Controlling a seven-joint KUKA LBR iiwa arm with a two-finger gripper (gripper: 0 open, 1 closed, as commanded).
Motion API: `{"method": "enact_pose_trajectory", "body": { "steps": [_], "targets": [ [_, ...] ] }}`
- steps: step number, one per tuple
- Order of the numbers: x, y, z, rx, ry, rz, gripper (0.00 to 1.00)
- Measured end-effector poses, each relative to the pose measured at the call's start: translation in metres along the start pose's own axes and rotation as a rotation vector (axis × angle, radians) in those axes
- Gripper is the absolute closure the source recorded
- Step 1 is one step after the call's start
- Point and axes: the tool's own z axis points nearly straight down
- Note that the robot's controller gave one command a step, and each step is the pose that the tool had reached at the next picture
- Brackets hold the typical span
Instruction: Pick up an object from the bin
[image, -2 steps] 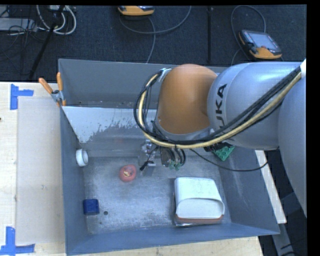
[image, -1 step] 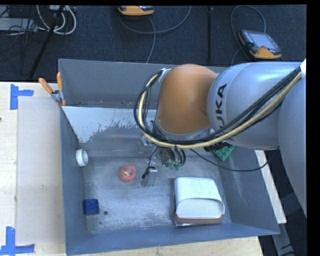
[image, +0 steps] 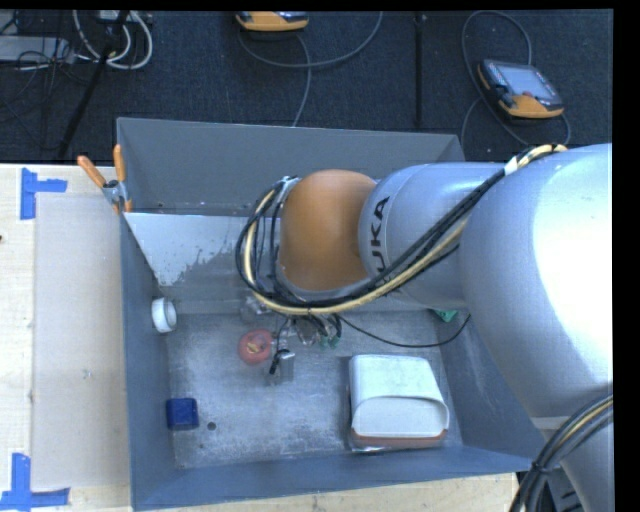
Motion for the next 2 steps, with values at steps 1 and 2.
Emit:
{"method": "enact_pose_trajectory", "body": {
  "steps": [1,2],
  "targets": [
    [-0.002,0.0,-0.004,-0.001,-0.004,0.003,1.0],
    [0.001,0.017,-0.128,-0.001,-0.014,0.03,1.0]
  ]
}}
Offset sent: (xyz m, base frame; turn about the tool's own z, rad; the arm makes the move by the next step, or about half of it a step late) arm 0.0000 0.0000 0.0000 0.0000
